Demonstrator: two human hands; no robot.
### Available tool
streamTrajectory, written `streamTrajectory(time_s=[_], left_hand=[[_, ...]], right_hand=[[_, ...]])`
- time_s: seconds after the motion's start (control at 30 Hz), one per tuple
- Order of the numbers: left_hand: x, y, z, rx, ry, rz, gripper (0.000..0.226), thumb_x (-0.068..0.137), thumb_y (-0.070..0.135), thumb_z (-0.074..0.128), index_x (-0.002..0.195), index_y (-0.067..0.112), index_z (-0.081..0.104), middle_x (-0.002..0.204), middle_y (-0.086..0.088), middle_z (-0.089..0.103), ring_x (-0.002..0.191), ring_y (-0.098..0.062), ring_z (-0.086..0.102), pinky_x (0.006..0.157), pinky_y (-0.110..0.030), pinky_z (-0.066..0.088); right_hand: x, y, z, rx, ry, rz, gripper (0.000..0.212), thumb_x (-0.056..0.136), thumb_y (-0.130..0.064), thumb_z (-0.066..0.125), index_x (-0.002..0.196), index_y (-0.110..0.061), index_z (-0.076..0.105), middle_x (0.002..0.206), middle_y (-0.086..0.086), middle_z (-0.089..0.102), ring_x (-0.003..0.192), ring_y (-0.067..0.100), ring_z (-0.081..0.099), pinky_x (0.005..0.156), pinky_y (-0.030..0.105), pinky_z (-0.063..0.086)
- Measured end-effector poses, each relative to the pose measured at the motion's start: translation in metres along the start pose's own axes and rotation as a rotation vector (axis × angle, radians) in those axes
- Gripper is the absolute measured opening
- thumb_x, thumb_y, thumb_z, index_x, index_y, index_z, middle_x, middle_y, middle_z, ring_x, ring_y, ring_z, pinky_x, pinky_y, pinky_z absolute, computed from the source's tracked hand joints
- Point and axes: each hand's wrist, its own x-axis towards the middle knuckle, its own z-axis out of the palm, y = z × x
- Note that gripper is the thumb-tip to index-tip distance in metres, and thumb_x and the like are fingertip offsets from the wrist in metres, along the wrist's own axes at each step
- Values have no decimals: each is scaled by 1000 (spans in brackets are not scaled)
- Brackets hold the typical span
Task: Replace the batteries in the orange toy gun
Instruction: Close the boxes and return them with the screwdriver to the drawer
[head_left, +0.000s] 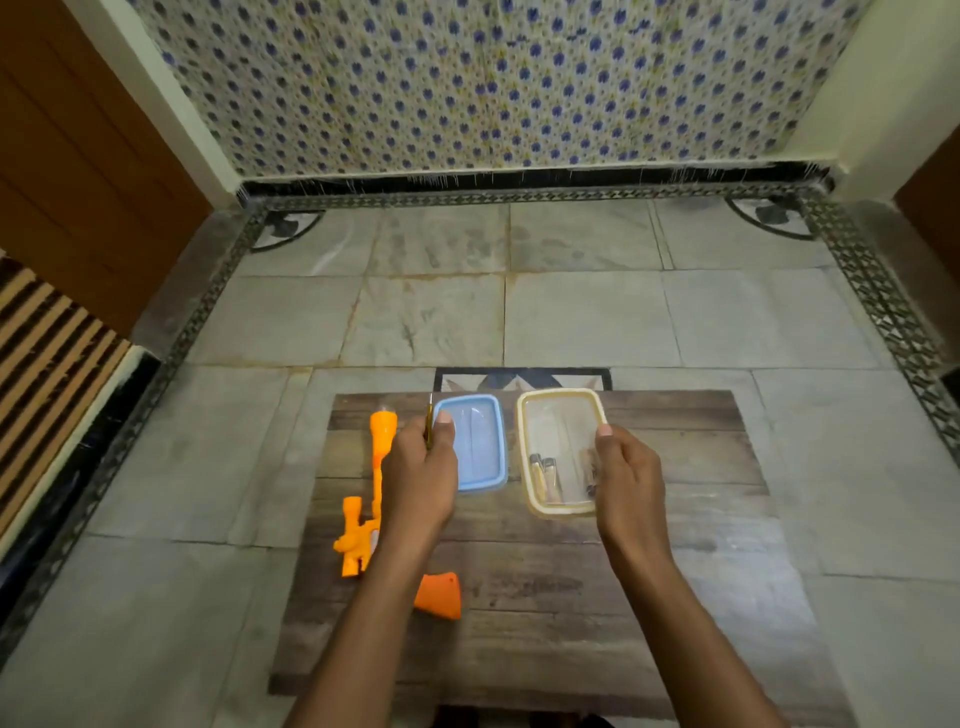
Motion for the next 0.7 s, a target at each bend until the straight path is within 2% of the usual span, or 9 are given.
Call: streamTrajectory(time_s=[0.07,0.2,0.3,0.4,0.5,0.6,0.7], left_hand=[[-15,28,-22,-23,16,4,42,106,30,49,68,17,36,62,4,38,58,-16,37,54,-34,26],[-50,93,-83,-20,97,0,39,106,31,49,69,22,40,63,7,42,61,-15,41,57,-36,29],[-69,114,-116,-33,145,-26,39,106,34,48,70,18,42,63,6,44,61,-17,44,57,-37,31],[-84,122,-150,-43,235,-59,39,106,35,47,71,18,44,64,4,47,63,-17,46,57,-36,33],[-91,120,-185,-27,330,-86,40,106,35,47,72,15,43,64,1,49,62,-16,48,57,-35,34],[-96,108,-220,-45,409,-119,38,106,36,47,76,13,47,69,-1,53,68,-21,52,61,-38,35],[-100,94,-254,-76,462,-173,32,106,36,46,87,14,56,78,2,58,76,-21,56,65,-35,39]], right_hand=[[-14,-39,-10,13,-18,-8,40,109,-31,40,81,-18,65,71,1,64,64,14,61,52,23,46],[-40,-132,-28,21,-98,-53,41,110,-33,40,77,-21,63,68,-1,62,61,13,58,54,30,45],[-51,-171,-30,13,-172,-96,42,110,-35,41,77,-22,64,69,-1,62,65,15,57,57,32,44],[-65,-200,-16,4,-279,-130,44,110,-34,41,77,-16,64,69,-2,61,65,13,56,60,34,43],[-83,-221,7,-13,-382,-168,45,110,-32,43,72,-19,63,65,-5,59,56,1,50,54,20,41],[-104,-236,37,-48,-490,-216,46,110,-33,42,70,-19,59,62,-6,54,53,0,46,55,27,39],[-124,-245,71,-44,-587,-210,42,110,-33,42,82,-15,67,63,-9,61,59,-2,54,58,28,45]])
